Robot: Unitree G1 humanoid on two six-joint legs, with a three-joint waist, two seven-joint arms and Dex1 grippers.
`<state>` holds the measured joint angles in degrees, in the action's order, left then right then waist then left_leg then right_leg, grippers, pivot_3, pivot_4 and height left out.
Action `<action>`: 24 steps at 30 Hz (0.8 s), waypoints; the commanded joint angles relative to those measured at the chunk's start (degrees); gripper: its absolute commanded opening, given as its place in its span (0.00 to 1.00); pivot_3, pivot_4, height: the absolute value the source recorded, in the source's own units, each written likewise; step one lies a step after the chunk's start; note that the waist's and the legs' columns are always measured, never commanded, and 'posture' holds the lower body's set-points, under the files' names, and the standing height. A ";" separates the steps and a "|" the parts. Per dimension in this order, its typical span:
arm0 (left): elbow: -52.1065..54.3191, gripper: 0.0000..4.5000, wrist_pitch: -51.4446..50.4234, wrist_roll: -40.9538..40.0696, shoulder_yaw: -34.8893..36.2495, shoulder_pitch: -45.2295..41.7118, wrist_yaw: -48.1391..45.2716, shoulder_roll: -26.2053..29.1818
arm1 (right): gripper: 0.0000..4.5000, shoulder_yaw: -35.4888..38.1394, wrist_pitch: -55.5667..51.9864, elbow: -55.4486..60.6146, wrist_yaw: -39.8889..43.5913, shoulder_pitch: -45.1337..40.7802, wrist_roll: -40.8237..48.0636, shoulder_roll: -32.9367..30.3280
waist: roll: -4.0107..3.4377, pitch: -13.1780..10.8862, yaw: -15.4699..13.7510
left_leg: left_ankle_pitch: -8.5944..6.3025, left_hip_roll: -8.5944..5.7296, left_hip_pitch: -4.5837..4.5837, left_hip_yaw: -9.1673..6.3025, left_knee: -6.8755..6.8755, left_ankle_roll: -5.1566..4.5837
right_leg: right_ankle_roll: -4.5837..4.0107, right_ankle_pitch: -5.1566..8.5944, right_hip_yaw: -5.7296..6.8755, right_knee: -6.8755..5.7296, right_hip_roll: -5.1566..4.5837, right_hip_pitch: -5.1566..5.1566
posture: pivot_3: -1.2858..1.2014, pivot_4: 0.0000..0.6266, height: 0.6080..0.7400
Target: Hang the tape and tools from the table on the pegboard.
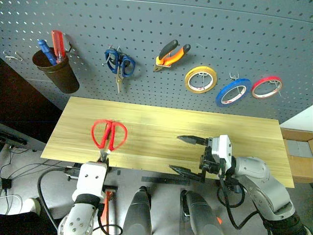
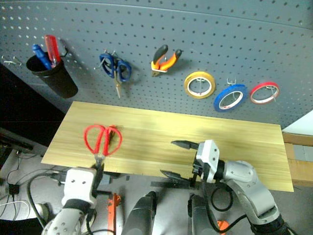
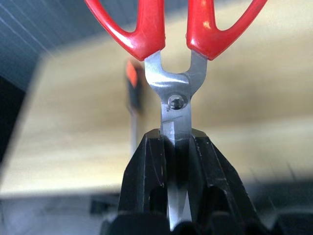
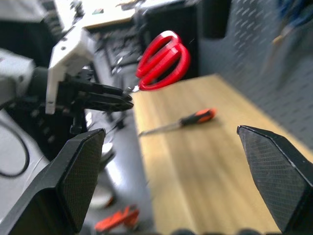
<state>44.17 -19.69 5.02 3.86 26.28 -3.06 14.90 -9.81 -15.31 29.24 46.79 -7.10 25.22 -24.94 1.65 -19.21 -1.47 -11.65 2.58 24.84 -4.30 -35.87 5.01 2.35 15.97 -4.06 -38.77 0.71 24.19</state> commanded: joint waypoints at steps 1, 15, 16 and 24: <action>-2.26 0.05 4.62 0.02 2.11 -4.58 0.05 -0.02 | 1.00 2.32 1.18 2.75 -2.85 -2.74 1.26 1.83 | 0.01 0.06 0.02 | 0.00 0.00 0.00 0.00 -0.01 0.00 | 0.01 -0.01 0.00 -0.02 0.00 0.00 | 0.57 0.44 1.00; -20.89 0.05 10.22 -3.86 3.18 -27.36 -2.35 -0.77 | 1.00 2.08 1.75 -0.86 -8.85 -10.96 -1.39 6.49 | 0.20 0.33 0.16 | 0.03 0.00 -0.04 -0.04 -0.14 0.02 | -0.20 -0.18 0.10 -0.25 0.02 -0.04 | 0.55 0.43 1.00; -21.38 0.05 10.41 -3.99 3.11 -27.84 -2.49 -0.88 | 1.00 2.04 1.77 -0.99 -8.97 -11.20 -1.48 6.61 | 0.20 0.33 0.17 | 0.03 0.00 -0.04 -0.04 -0.13 0.02 | -0.23 -0.20 0.10 -0.24 0.02 -0.04 | 0.55 0.43 1.00; -25.51 0.05 13.17 -4.57 3.23 -31.99 -3.37 -0.59 | 1.00 1.24 2.80 -2.69 -9.48 -12.80 -2.77 7.74 | 0.21 0.34 0.19 | 0.04 0.01 -0.05 -0.09 -0.16 0.03 | -0.32 -0.26 0.16 -0.31 0.02 -0.05 | 0.55 0.44 1.00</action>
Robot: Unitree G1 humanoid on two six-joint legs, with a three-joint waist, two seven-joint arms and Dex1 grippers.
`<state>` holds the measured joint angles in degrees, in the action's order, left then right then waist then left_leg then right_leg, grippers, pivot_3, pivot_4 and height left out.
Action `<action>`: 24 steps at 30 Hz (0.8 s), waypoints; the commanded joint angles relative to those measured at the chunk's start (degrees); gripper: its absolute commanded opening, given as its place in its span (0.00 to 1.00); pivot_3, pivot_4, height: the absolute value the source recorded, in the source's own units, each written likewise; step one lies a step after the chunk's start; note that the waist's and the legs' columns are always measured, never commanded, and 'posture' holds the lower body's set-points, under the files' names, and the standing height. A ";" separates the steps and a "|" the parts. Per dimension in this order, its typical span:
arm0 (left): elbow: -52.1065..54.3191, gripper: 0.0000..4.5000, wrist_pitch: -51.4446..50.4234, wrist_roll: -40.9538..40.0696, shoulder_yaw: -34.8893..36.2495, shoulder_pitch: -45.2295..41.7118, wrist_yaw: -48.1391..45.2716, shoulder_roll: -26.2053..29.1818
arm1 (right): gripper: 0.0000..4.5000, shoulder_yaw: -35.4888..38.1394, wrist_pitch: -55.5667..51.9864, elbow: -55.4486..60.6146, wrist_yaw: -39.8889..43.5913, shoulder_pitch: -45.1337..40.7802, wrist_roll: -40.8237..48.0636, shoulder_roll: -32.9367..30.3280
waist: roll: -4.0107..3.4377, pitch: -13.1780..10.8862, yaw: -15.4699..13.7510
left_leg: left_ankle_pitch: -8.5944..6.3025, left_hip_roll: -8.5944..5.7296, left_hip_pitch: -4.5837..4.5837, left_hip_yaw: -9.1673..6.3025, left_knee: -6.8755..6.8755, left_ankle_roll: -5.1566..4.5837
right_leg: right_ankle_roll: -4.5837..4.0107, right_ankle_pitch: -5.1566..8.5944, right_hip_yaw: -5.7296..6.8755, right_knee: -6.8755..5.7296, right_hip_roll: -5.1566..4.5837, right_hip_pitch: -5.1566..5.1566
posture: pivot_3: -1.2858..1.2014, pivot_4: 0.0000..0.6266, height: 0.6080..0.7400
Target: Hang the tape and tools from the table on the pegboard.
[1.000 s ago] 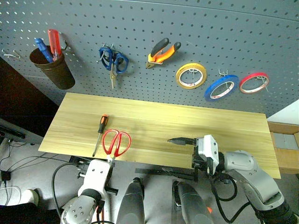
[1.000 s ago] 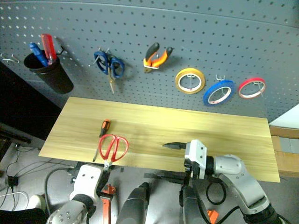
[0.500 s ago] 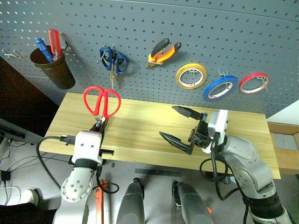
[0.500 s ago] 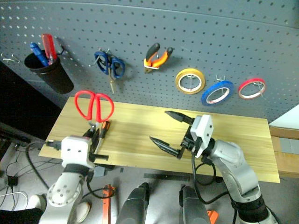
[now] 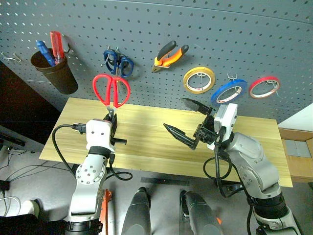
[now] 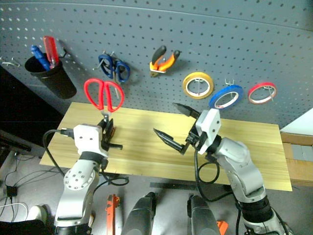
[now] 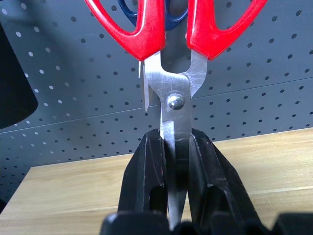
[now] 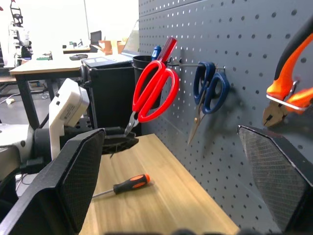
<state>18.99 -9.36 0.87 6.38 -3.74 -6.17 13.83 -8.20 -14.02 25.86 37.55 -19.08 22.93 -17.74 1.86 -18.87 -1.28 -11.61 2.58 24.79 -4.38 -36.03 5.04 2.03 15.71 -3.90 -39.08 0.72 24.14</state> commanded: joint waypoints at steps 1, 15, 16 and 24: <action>-1.14 0.05 3.38 -0.45 0.98 -2.75 -0.28 0.59 | 1.00 -0.46 1.60 0.56 -0.18 -0.87 -0.61 0.65 | 0.00 0.00 0.00 | 0.01 0.00 0.00 0.00 -0.01 0.01 | 0.00 0.00 0.01 -0.01 0.00 -0.02 | 0.55 0.44 1.00; -14.21 0.05 9.65 -0.46 1.10 -13.54 -1.67 1.66 | 1.00 -0.85 2.82 -1.19 -0.06 -1.73 -1.70 1.65 | 0.03 0.02 0.01 | 0.02 -0.01 0.00 -0.05 -0.02 0.02 | -0.01 -0.04 0.09 -0.02 -0.01 -0.04 | 0.55 0.44 1.00; -14.79 0.05 9.96 -0.48 1.08 -13.97 -1.71 1.69 | 1.00 -0.84 2.81 -1.18 -0.09 -1.72 -1.70 1.63 | 0.03 0.02 0.02 | 0.02 -0.02 0.00 -0.05 -0.03 0.02 | -0.01 -0.04 0.09 -0.03 -0.01 -0.04 | 0.55 0.44 1.00; -19.84 0.05 8.99 -0.94 1.56 -17.75 -1.97 2.01 | 1.00 -0.92 2.52 -0.99 -0.52 -1.49 -1.86 1.61 | 0.03 0.02 0.05 | 0.03 -0.02 0.00 -0.10 -0.05 0.03 | -0.04 -0.08 0.15 -0.09 -0.01 -0.05 | 0.55 0.44 1.00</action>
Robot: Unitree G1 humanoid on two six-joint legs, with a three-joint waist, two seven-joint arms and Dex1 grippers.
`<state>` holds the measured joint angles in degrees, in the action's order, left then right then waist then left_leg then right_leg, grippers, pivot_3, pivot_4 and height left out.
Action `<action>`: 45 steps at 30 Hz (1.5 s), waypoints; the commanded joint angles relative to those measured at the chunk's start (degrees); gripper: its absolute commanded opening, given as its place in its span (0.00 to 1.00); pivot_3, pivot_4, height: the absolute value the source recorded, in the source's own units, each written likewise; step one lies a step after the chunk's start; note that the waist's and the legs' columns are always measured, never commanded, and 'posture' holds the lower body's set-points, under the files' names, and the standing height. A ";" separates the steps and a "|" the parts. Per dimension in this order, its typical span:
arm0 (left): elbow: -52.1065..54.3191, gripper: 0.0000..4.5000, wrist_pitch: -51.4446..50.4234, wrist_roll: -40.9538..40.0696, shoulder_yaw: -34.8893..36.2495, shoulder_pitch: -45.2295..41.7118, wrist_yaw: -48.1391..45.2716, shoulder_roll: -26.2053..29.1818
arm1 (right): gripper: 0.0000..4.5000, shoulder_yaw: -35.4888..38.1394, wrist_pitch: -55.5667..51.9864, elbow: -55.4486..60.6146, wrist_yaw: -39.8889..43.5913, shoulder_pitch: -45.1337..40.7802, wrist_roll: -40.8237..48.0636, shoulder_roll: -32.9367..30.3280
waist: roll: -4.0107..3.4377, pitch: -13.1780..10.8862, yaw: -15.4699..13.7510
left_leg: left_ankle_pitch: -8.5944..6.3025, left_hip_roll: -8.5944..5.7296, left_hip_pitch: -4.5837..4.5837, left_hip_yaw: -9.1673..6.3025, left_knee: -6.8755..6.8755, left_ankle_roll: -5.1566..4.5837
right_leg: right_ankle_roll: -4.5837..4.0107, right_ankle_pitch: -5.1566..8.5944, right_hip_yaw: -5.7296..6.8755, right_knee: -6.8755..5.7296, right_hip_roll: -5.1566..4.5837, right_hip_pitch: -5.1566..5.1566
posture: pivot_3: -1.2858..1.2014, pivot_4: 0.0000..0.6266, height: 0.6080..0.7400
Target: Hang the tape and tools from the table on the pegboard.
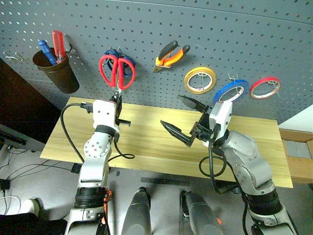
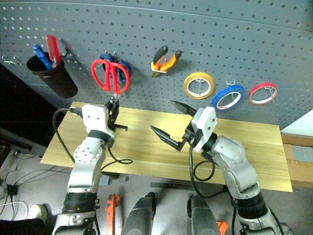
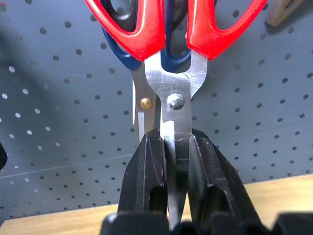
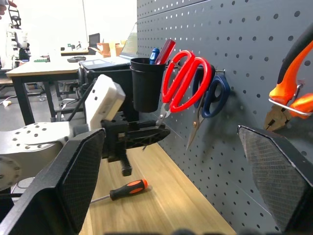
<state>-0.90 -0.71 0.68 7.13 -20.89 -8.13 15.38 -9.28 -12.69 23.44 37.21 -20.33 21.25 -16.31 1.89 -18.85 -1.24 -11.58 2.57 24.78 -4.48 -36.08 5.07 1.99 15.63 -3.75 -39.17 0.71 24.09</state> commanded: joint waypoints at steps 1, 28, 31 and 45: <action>-0.22 0.05 0.05 -0.93 0.77 -0.65 -0.24 0.55 | 1.00 0.14 1.20 1.42 -0.19 -0.23 -0.24 0.17 | 0.00 0.00 0.03 | 0.00 0.00 0.00 0.00 0.00 0.00 | 0.00 0.00 0.00 0.00 0.00 0.00 | 0.55 0.44 1.00; 13.02 0.99 -12.95 -1.07 0.12 20.33 1.82 -2.15 | 1.00 1.43 0.03 3.47 -2.54 0.10 1.84 1.93 | 0.06 0.18 1.32 | 0.10 0.02 -0.11 -0.07 -0.02 0.16 | -0.02 -0.01 0.02 -0.39 -0.01 0.01 | 0.55 0.42 1.00; 13.30 0.99 -14.19 -0.68 1.16 21.80 2.13 -1.41 | 1.00 0.98 0.10 3.47 -2.02 -0.13 1.11 1.39 | 0.08 0.20 1.13 | 0.16 0.00 -0.15 -0.08 -0.02 0.19 | -0.02 -0.01 0.03 -0.46 0.01 0.01 | 0.55 0.43 1.00; -13.16 0.99 -18.64 -3.92 4.71 5.67 -10.41 14.12 | 1.00 -7.52 -28.22 -6.79 -15.65 -10.54 -5.99 9.95 | 0.17 0.30 1.15 | 0.29 0.00 -0.30 -0.05 0.02 0.28 | -0.05 0.01 -0.01 -0.69 0.06 0.05 | 0.56 0.52 1.00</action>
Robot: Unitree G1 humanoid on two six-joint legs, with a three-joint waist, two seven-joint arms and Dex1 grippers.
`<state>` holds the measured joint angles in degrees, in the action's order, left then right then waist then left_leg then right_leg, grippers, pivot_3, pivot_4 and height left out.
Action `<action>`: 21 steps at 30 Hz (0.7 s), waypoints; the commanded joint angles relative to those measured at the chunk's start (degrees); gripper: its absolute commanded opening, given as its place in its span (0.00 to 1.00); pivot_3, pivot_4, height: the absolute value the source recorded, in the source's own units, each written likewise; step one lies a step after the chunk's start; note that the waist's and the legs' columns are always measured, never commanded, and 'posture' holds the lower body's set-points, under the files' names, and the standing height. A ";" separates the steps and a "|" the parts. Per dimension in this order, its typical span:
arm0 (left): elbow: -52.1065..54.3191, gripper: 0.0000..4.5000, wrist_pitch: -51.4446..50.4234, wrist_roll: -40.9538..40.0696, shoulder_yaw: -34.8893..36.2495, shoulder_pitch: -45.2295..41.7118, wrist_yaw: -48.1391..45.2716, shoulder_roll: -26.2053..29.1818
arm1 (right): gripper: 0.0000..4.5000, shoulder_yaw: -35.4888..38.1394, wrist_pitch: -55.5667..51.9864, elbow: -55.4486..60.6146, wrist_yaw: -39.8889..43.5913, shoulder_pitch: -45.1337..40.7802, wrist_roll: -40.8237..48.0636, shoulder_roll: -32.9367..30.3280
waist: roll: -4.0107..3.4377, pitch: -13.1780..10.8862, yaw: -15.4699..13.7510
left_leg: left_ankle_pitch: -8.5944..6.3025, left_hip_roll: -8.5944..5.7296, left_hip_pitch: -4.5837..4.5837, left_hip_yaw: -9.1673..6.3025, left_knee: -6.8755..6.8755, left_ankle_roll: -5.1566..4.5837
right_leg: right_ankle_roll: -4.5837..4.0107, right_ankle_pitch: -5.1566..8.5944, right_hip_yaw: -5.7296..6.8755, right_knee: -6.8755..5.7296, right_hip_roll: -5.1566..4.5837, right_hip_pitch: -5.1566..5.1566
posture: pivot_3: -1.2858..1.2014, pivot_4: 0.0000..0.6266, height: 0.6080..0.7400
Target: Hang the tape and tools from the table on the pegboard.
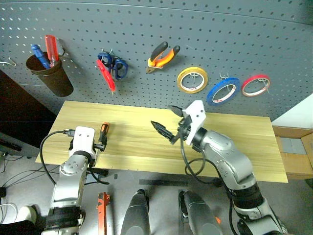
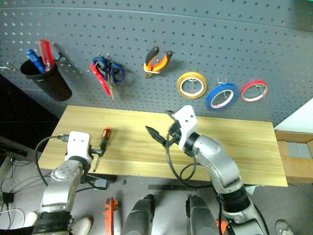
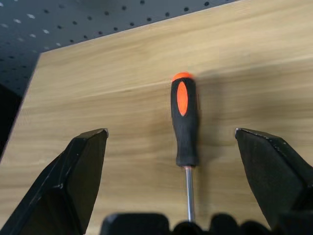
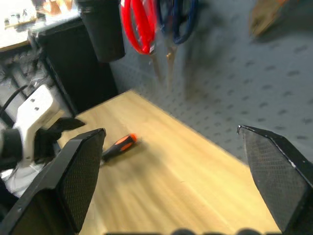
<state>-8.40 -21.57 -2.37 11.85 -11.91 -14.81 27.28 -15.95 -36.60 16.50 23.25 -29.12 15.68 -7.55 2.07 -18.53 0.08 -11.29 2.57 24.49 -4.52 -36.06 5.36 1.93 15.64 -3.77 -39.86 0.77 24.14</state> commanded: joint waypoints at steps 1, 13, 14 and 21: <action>-8.65 0.99 2.81 -1.05 -0.22 -5.20 -4.81 2.86 | 1.00 -0.93 -5.66 -0.09 -2.26 -2.64 -0.42 1.84 | -0.02 -0.03 -0.32 | 0.00 0.00 0.01 -0.02 0.01 0.00 | 0.00 0.00 0.03 0.01 0.00 0.01 | 0.56 0.54 1.00; -39.19 0.99 8.09 -0.31 -2.49 -18.30 -11.20 4.23 | 1.00 -3.04 -7.80 -0.26 -0.47 -5.48 -1.89 1.20 | -0.26 -0.54 0.40 | -0.02 0.02 0.14 -0.03 0.09 -0.04 | 0.22 0.17 0.05 0.02 0.05 0.15 | 0.54 0.64 1.00; -39.89 0.95 8.32 -0.29 -2.56 -18.59 -11.49 4.31 | 1.00 -3.01 -7.80 -0.20 -0.42 -5.39 -1.96 1.03 | -0.27 -0.55 0.46 | -0.02 0.03 0.13 -0.03 0.08 -0.04 | 0.22 0.18 0.04 -0.01 0.04 0.15 | 0.54 0.64 1.00; -40.71 0.47 8.01 -0.19 -3.24 -19.76 -11.94 4.60 | 1.00 -2.54 -5.36 0.47 0.18 -4.40 -1.60 0.52 | -0.37 -0.62 0.95 | -0.02 0.03 0.10 -0.02 0.09 -0.04 | 0.24 0.22 0.02 -0.02 0.05 0.14 | 0.54 0.64 1.00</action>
<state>-47.43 -12.24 -3.38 9.31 -32.41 -27.03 31.15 -19.15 -43.96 14.54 22.63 -33.72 14.00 -7.34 1.70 -19.15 1.03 -11.31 2.60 24.58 -4.55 -35.97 5.32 2.17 15.86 -3.75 -39.88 0.82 24.27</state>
